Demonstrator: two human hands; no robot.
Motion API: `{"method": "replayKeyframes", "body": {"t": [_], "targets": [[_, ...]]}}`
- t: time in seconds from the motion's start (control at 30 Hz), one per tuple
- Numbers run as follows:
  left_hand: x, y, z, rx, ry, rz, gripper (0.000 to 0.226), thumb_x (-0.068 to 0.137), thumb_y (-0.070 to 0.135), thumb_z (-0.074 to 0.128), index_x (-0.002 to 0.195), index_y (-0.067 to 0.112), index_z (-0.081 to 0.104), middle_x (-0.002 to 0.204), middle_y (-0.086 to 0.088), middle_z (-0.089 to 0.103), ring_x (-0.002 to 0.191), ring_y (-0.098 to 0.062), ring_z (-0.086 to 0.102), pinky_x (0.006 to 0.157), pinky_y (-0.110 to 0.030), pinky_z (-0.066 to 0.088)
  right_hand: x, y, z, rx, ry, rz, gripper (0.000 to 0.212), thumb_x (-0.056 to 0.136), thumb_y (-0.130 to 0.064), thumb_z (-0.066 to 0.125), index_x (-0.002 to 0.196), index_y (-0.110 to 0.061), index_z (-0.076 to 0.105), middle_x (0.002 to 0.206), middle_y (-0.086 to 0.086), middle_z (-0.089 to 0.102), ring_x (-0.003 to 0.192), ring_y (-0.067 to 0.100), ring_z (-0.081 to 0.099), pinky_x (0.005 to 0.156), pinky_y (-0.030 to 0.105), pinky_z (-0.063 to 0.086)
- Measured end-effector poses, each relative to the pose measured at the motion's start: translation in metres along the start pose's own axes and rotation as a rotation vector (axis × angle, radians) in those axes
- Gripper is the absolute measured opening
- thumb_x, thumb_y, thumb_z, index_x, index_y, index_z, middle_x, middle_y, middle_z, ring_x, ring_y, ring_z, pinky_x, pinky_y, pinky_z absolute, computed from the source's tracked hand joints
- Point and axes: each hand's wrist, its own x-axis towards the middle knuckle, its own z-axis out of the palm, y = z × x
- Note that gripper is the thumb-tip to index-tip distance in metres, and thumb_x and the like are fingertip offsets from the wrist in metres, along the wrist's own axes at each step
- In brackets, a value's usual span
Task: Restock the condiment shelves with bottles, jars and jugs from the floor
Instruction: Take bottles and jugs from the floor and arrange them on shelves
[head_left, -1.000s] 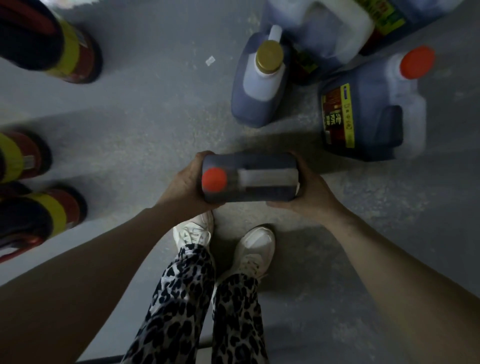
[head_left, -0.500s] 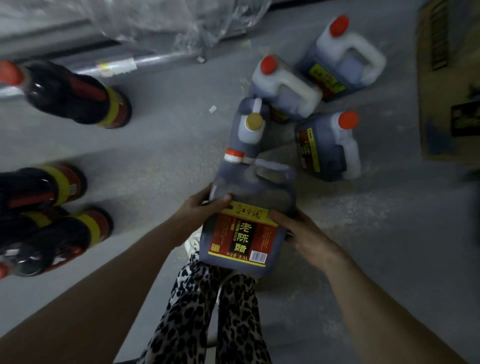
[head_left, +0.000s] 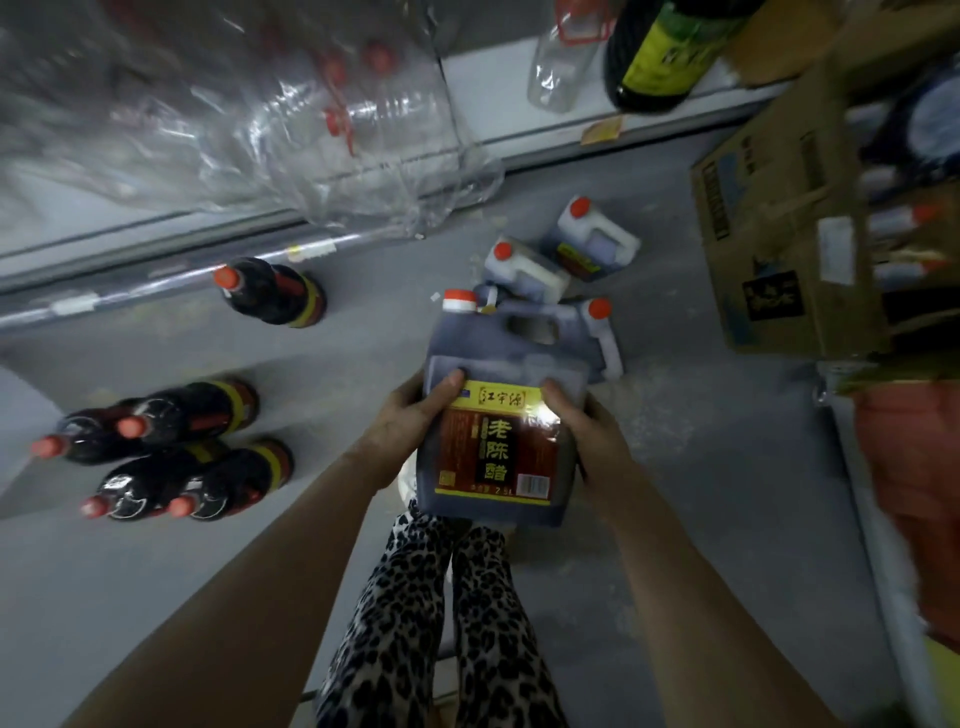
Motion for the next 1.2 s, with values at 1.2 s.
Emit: {"method": "replayKeyframes", "body": {"t": [1.2], "targets": [[-0.359,0.259,0.006,0.017,0.105,0.624,0.037,0.078,0.050,0.075,0.103,0.024,0.069,0.093,0.001,0.077,0.081,-0.018,0.075,0.060,-0.022,0.056,-0.350,-0.283,0.129,-0.276,-0.213,-0.449,0.057,0.072,-0.037,0.082,0.120,-0.012,0.064,0.097,0.011,0.078,0.086,0.028,0.076,0.065,0.033,0.061]]}}
